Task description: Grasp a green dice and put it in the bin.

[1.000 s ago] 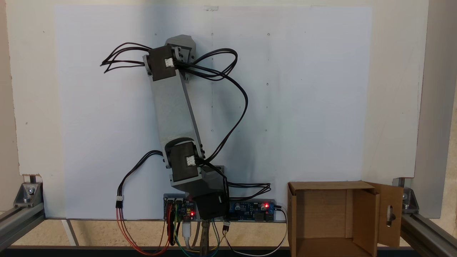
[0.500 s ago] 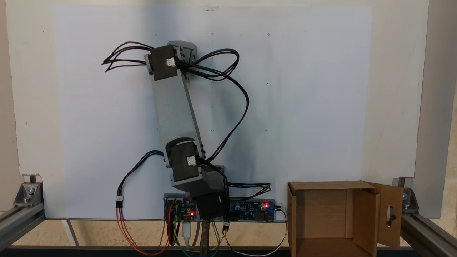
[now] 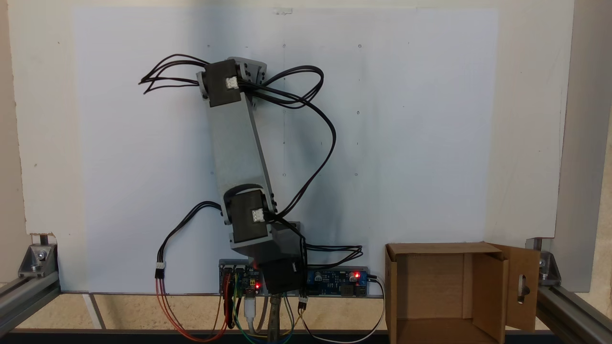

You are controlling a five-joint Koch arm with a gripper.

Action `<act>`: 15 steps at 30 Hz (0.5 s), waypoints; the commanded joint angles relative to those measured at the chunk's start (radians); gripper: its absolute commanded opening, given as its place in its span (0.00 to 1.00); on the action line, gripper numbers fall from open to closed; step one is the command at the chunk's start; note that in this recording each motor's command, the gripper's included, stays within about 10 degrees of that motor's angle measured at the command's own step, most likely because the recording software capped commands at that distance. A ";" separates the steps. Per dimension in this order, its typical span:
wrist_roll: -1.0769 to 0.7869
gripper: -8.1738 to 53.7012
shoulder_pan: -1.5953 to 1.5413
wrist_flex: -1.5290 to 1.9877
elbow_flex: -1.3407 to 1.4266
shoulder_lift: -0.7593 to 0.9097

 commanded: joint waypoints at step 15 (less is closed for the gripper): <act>0.060 0.33 0.072 0.333 -0.020 0.715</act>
